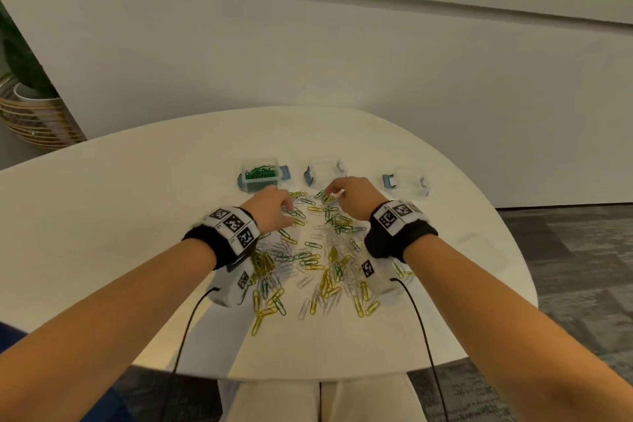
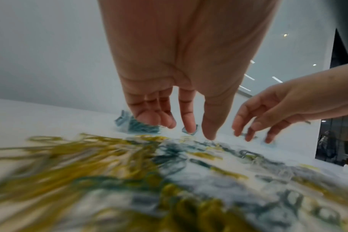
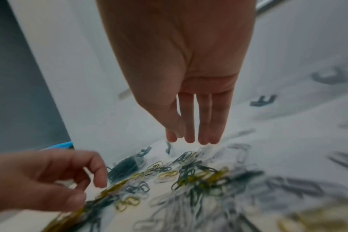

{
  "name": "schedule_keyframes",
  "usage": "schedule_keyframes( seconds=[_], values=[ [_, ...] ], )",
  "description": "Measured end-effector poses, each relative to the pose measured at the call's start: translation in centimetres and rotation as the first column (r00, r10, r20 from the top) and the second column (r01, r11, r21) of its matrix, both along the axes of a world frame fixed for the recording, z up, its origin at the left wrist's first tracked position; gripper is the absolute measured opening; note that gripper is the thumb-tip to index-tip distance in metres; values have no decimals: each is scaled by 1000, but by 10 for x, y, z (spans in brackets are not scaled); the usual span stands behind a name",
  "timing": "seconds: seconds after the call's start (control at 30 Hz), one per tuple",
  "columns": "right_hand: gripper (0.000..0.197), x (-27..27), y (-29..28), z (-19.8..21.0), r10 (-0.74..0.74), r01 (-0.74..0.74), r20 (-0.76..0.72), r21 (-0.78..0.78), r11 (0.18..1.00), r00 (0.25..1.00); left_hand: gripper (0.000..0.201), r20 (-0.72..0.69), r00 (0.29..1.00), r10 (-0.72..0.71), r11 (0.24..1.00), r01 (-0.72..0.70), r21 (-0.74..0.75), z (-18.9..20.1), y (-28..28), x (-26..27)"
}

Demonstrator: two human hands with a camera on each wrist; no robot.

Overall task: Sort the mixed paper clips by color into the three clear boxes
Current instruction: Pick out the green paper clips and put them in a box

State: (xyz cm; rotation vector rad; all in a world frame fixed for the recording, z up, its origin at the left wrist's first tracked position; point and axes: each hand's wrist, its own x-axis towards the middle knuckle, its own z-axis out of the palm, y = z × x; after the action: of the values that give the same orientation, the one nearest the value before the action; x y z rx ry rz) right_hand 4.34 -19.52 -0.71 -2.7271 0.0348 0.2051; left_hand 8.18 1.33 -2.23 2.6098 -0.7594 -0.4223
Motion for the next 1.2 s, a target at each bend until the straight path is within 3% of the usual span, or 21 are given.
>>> schedule_keyframes(
  seconds=[0.13, 0.23, 0.3, 0.4, 0.5, 0.6, 0.73, 0.8, 0.93, 1.1, 1.13, 1.2],
  values=[
    [46, 25, 15, -10, 105, -129, -147, -168, 977, 984, 42, 20, 999, -39, 999, 39, 9, -1, -39, 11],
    [37, 31, 15, -19, 113, -132, -96, -217, 967, 989, 36, 71, 996, -63, 994, 56, 99, -6, -54, 17],
    [26, 29, 9, -26, 86, -87, -12, -167, 982, 996, 29, 95, 993, -63, 991, 50, 127, -9, -56, 21],
    [16, 23, -4, -32, 75, -76, -13, -55, 996, 997, 14, 69, 995, -67, 992, 59, 113, -12, -53, 25],
    [15, 15, -18, -30, -15, 15, 1, 177, 984, 1000, 11, 48, 995, -82, 991, 77, 106, -12, -49, 25],
    [11, 2, -24, -27, -141, 143, -42, 488, 861, 989, 13, 46, 995, -88, 991, 83, 109, -12, -45, 21],
    [3, -15, -26, -23, -158, 271, -220, 789, 552, 963, 5, 19, 998, -54, 999, 54, -2, -14, -38, 20],
    [3, -20, -28, -22, -147, 297, -258, 835, 463, 955, 7, 9, 999, -53, 998, 53, -37, -15, -37, 21],
    [5, -22, -33, -19, -154, 330, -291, 843, 425, 944, 19, -13, 997, -80, 997, 80, -14, -17, -42, 21],
    [5, -25, -36, -16, -131, 291, -260, 844, 450, 957, 14, 12, 994, -106, 990, 104, 98, -14, -51, 19],
    [7, -26, -37, -16, -140, 304, -270, 863, 403, 953, 14, 7, 995, -101, 989, 100, 110, -13, -51, 19],
    [14, -27, -40, -12, -147, 356, -332, 914, 195, 932, 13, -2, 996, -91, 990, 91, 108, -12, -49, 18]
  ],
)
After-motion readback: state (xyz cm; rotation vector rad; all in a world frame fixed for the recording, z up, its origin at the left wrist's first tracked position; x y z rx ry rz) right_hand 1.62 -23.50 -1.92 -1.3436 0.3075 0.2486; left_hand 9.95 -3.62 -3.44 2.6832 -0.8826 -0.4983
